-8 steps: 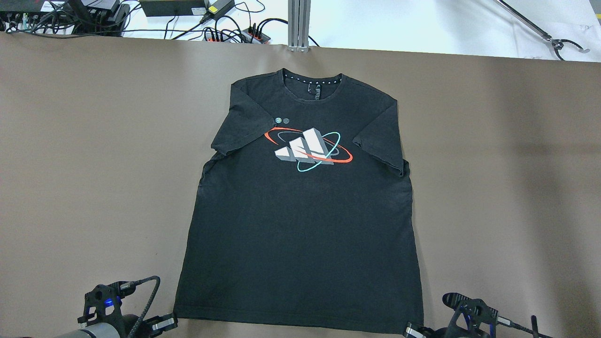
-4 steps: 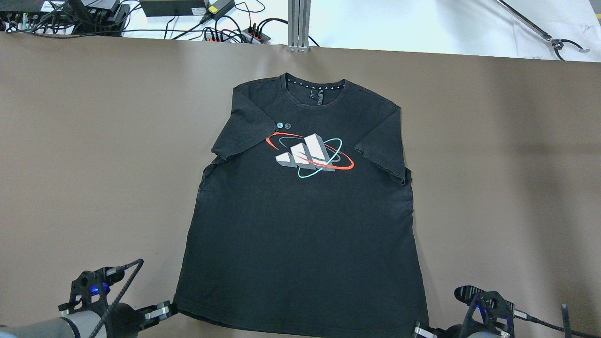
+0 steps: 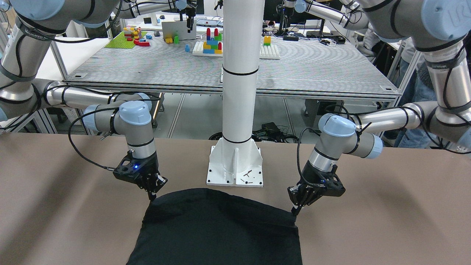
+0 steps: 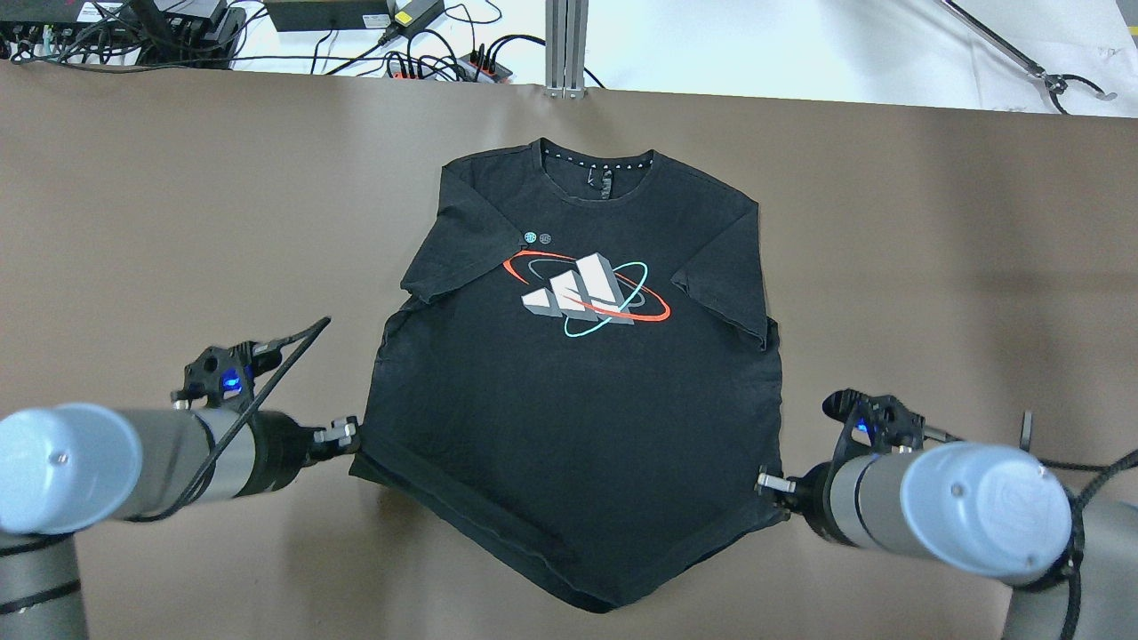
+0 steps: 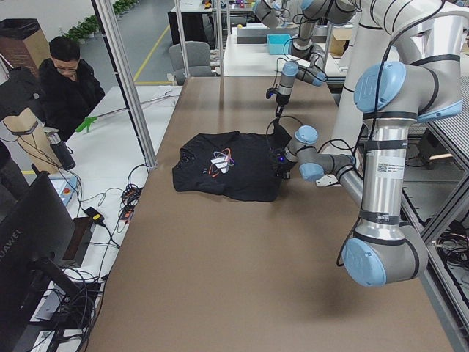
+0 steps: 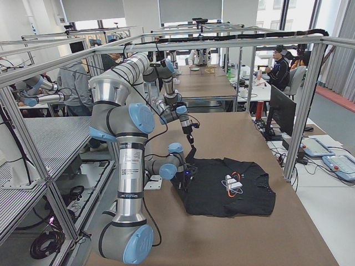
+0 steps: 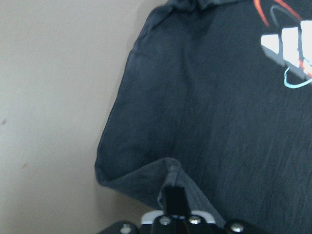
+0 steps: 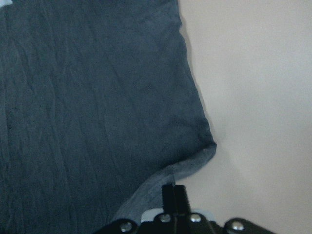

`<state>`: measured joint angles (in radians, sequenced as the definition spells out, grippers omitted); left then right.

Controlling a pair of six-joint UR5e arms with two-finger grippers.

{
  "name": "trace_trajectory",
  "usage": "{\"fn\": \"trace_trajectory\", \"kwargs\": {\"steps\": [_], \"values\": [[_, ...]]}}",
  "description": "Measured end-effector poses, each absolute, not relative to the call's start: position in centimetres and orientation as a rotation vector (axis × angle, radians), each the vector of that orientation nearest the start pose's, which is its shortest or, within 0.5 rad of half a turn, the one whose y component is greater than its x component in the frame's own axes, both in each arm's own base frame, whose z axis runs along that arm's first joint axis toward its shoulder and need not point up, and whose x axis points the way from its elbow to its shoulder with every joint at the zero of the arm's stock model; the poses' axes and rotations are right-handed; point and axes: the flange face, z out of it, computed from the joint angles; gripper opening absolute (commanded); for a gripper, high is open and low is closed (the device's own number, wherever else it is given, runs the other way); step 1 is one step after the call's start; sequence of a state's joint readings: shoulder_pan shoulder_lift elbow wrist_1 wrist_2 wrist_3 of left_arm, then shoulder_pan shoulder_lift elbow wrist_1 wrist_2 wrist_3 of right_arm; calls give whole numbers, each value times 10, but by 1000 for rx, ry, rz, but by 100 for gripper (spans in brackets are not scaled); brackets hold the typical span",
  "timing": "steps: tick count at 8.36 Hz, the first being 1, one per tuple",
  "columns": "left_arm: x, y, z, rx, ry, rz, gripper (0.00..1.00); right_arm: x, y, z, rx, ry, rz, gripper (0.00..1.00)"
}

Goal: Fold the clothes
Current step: 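Lift the hem with both grippers and carry it toward the collar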

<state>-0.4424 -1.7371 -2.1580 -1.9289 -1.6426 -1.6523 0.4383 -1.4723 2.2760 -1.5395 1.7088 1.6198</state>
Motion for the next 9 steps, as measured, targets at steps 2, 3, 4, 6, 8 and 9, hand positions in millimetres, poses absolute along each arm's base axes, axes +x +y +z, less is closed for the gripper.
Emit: {"fn": "trace_trajectory", "kwargs": {"steps": [2, 3, 4, 6, 8, 9], "values": [[377, -405, 245, 175, 1056, -437, 0, -329, -379, 298, 75, -831, 374, 0], [366, -438, 244, 187, 1032, -445, 0, -311, -416, 300, 89, -822, 373, 0], [354, -462, 246, 196, 1019, -457, 0, -292, -444, 304, 108, -801, 371, 0], [342, -490, 247, 206, 1006, -481, 0, -263, -478, 305, 141, -772, 376, 0], [343, -508, 243, 212, 1000, -497, 0, -263, -504, 298, 148, -756, 390, 0], [343, -516, 245, 212, 992, -505, 0, -264, -523, 297, 154, -745, 400, 0]]}}
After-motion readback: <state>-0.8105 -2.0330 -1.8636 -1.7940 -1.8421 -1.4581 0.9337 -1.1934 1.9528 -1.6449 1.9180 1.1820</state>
